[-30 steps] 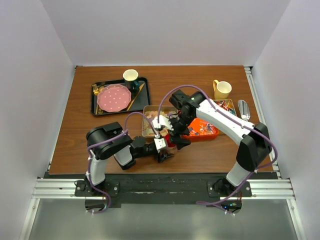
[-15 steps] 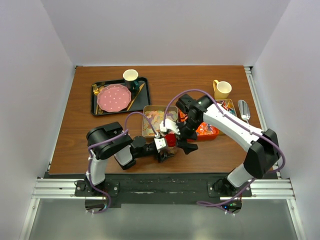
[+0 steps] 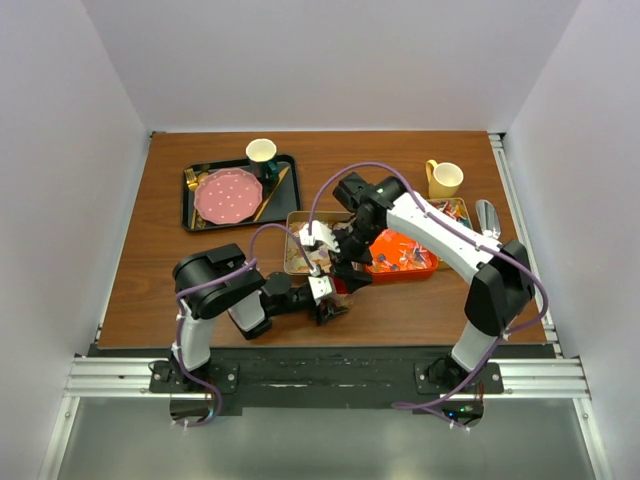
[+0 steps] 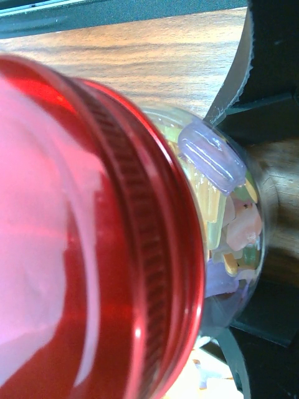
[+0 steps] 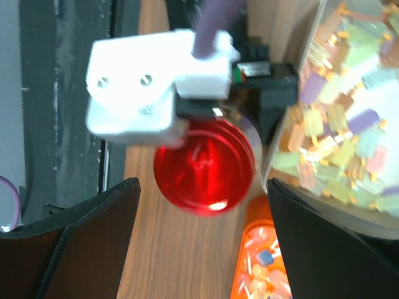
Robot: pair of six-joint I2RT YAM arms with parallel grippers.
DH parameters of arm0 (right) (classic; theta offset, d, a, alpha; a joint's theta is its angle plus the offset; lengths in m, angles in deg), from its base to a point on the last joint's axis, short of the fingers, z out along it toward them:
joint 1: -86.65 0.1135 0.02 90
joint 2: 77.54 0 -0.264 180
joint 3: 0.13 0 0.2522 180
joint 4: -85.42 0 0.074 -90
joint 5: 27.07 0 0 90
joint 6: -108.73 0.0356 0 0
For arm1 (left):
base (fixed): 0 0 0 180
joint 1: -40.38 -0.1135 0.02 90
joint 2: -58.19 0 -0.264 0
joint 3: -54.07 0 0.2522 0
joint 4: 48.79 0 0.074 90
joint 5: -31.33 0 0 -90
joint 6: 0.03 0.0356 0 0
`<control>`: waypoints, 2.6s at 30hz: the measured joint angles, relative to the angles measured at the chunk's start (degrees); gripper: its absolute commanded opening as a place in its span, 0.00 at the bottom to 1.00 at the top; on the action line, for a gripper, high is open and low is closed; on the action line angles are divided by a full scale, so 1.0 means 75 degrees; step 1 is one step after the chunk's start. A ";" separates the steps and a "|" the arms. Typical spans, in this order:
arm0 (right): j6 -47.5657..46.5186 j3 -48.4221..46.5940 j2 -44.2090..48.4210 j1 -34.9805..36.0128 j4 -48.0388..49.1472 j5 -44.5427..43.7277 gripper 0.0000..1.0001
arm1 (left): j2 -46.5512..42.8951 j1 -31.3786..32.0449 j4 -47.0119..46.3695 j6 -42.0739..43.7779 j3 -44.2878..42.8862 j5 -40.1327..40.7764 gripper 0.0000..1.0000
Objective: Pack the candies
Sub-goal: Screw the bottle lid onto the packing bottle.
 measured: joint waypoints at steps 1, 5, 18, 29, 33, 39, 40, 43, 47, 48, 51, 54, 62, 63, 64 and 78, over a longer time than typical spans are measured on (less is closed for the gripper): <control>-0.0029 -0.0003 -0.0035 0.0050 -0.0015 0.0035 0.87 | 0.0000 0.0000 0.0000 0.0000 0.0000 0.0000 0.00; -0.0131 -0.0003 -0.0055 0.0154 -0.0108 0.0067 0.86 | 0.0000 0.0000 0.0000 0.0000 0.0000 0.0000 0.00; -0.0210 0.0644 0.0490 0.0134 0.0152 -0.0181 0.86 | 0.0015 0.0003 0.0015 0.0000 -0.0032 -0.0041 0.00; -0.0210 0.1364 0.1253 0.0111 -0.0361 -0.0597 0.85 | 0.0029 -0.0003 0.0009 -0.0006 -0.0050 -0.0058 0.00; -0.0204 0.1492 0.1422 -0.0044 -0.0589 -0.0606 0.85 | 0.0038 -0.0003 0.0006 -0.0006 -0.0055 -0.0061 0.00; -0.0152 0.0638 0.0901 -0.0571 -0.0580 -0.0595 0.86 | 0.0041 -0.0003 0.0003 -0.0006 -0.0055 -0.0064 0.00; -0.0152 0.0414 0.0755 -0.0586 -0.0539 -0.0568 0.86 | 0.0041 -0.0003 0.0003 -0.0006 -0.0055 -0.0064 0.00; -0.0157 -0.0143 0.0353 -0.0545 -0.0466 -0.0367 0.86 | 0.0041 -0.0003 0.0006 -0.0003 -0.0058 -0.0064 0.00; -0.0280 -0.0752 -0.0224 -0.0420 -0.0577 -0.0050 0.86 | 0.0041 -0.0003 0.0012 -0.0003 -0.0070 -0.0064 0.00; -0.0329 -0.0842 -0.0350 -0.0382 -0.0621 0.0055 0.86 | 0.0041 -0.0003 0.0012 -0.0003 -0.0070 -0.0064 0.00; -0.0443 -0.0895 -0.0560 -0.0239 -0.0740 0.0198 0.86 | 0.0041 -0.0003 0.0012 -0.0003 -0.0070 -0.0064 0.00; -0.0513 -0.0886 -0.0603 -0.0096 -0.0854 0.0239 0.86 | 0.0041 -0.0003 0.0012 -0.0003 -0.0070 -0.0061 0.00; -0.0650 -0.0592 -0.0571 0.0038 -0.0924 0.0230 0.86 | 0.0050 -0.0003 0.0009 -0.0009 -0.0076 -0.0067 0.00; -0.0647 -0.0513 -0.0536 0.0038 -0.0874 0.0227 0.86 | 0.0058 -0.0006 0.0009 -0.0012 -0.0085 -0.0076 0.00; -0.0664 -0.0440 -0.0504 0.0032 -0.0851 0.0219 0.86 | 0.0064 -0.0006 0.0003 -0.0009 -0.0087 -0.0087 0.00; -0.0498 0.0985 0.0813 -0.0032 -0.0702 -0.0425 0.86 | 0.0093 -0.0006 0.0009 -0.0020 -0.0128 -0.0201 0.00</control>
